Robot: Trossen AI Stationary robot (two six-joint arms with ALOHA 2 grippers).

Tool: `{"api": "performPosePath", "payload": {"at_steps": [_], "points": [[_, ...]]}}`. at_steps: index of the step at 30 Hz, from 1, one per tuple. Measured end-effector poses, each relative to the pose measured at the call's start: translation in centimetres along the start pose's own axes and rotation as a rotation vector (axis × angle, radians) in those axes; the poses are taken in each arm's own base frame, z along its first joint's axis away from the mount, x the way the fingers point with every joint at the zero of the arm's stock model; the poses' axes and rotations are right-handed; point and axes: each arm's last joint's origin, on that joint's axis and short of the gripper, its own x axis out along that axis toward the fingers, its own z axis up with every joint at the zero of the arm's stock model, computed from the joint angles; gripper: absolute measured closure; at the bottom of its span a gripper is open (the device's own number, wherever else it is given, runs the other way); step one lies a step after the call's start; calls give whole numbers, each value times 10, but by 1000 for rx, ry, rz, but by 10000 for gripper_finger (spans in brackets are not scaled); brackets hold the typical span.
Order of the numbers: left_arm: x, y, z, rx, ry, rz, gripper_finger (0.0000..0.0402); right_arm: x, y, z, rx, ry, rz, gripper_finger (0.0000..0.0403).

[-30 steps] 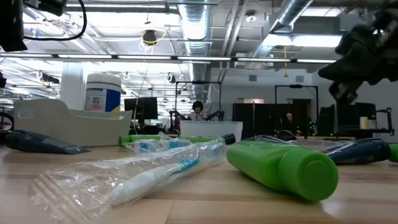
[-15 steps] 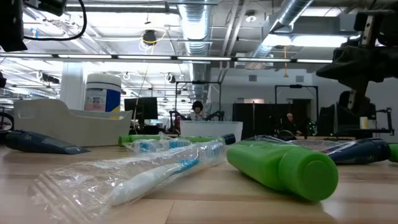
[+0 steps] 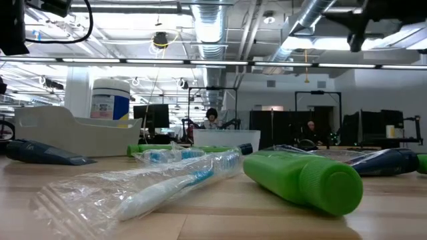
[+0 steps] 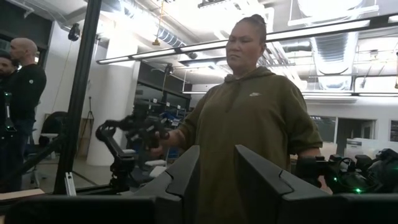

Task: Pick & Place Travel size toiletries
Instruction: Put the blue shave cream into the transparent bin

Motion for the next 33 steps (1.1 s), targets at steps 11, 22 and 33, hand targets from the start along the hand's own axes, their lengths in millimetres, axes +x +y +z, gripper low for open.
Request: {"api": "performPosePath", "payload": {"at_steps": [11, 22, 33], "points": [[0, 0, 0, 0, 0, 0, 309, 75, -11, 53, -214, 362, -634, 134], [0, 0, 0, 0, 1, 0, 309, 146, -107, 19, -93, 763, -942, 133], [0, 0, 0, 0, 0, 0, 309, 168, -170, -37, -36, 1061, -992, 133]]}}
